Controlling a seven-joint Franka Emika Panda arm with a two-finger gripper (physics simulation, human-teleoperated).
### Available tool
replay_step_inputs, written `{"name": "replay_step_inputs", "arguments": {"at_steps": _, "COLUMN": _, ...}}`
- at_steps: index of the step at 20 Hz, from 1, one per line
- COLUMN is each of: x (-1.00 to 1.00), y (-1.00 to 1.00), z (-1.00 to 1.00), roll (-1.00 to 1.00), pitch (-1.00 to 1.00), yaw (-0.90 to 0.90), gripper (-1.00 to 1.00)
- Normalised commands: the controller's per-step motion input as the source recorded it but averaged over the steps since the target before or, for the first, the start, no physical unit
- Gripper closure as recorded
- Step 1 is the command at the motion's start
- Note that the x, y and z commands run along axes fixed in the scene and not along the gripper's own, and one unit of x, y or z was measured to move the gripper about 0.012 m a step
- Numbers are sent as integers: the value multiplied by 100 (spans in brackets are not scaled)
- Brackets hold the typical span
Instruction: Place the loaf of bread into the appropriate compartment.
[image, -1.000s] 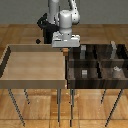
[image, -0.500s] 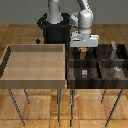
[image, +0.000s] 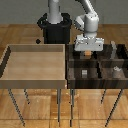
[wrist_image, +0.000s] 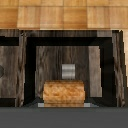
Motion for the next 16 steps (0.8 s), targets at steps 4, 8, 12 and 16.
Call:
{"name": "replay_step_inputs", "arguments": {"at_steps": 4, "x": 0, "y": 0, "z": 0, "roll": 0, "pitch": 0, "yaw": 0, "gripper": -100}}
{"name": "replay_step_inputs", "arguments": {"at_steps": 8, "x": 0, "y": 0, "z": 0, "roll": 0, "pitch": 0, "yaw": 0, "gripper": -100}}
{"name": "replay_step_inputs", "arguments": {"at_steps": 12, "x": 0, "y": 0, "z": 0, "roll": 0, "pitch": 0, "yaw": 0, "gripper": -100}}
{"name": "replay_step_inputs", "arguments": {"at_steps": 16, "x": 0, "y": 0, "z": 0, "roll": 0, "pitch": 0, "yaw": 0, "gripper": -100}}
